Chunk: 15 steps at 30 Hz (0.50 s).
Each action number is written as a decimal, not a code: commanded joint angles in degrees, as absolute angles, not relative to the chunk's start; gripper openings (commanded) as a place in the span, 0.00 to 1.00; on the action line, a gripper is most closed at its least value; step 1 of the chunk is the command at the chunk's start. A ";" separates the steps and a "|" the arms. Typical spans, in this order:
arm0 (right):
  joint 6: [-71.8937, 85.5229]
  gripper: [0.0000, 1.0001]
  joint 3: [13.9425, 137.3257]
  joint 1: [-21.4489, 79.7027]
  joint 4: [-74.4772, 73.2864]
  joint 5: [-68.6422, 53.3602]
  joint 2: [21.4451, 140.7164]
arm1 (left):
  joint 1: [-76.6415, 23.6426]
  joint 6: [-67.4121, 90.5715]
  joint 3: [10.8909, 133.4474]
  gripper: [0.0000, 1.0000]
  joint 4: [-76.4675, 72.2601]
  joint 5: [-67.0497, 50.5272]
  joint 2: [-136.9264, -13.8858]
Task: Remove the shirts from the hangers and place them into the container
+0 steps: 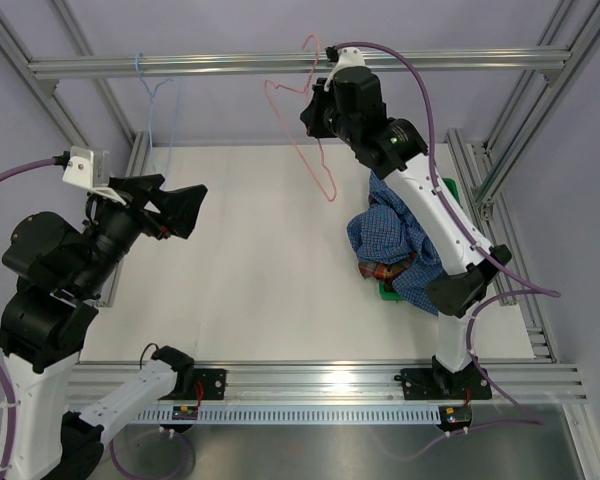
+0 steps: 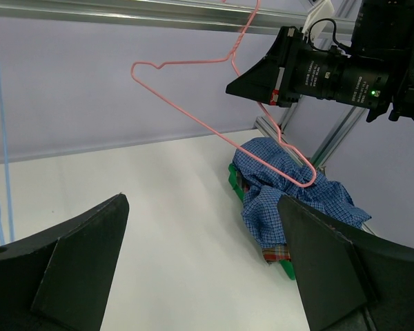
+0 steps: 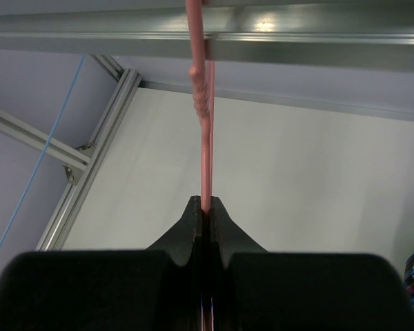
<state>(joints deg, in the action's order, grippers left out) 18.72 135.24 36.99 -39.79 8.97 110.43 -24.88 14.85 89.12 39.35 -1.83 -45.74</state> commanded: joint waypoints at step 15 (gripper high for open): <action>19.60 0.13 135.00 42.27 -41.04 20.30 114.17 | -24.79 15.56 89.21 0.96 38.85 -2.99 -46.93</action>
